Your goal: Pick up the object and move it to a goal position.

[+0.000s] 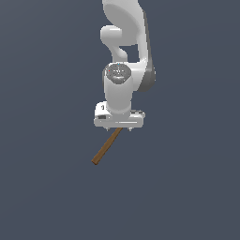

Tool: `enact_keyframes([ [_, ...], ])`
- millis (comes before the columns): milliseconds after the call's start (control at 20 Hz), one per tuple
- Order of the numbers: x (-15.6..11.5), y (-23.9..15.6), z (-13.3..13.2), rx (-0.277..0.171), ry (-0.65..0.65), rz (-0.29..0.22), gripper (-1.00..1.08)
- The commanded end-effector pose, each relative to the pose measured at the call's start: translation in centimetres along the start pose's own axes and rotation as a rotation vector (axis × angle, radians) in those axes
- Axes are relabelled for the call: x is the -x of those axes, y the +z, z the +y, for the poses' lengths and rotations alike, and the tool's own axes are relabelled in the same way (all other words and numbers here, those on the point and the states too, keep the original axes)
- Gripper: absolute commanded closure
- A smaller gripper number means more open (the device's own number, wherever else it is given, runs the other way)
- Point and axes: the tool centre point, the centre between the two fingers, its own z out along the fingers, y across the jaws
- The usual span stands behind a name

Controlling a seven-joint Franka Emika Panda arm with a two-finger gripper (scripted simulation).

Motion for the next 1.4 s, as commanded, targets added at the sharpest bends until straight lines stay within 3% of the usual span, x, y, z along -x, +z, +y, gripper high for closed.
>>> enact_keyframes([
  [0, 0.0, 0.0, 0.0, 0.000, 0.000, 0.000, -0.92],
  [450, -1.2, -1.9, 2.8, 0.029, 0.003, 0.040, -0.92],
  [900, -1.0, -1.5, 2.8, 0.025, 0.023, 0.039, -0.92],
  [1350, -0.1, 0.8, 3.1, 0.010, 0.162, 0.038, -0.92],
])
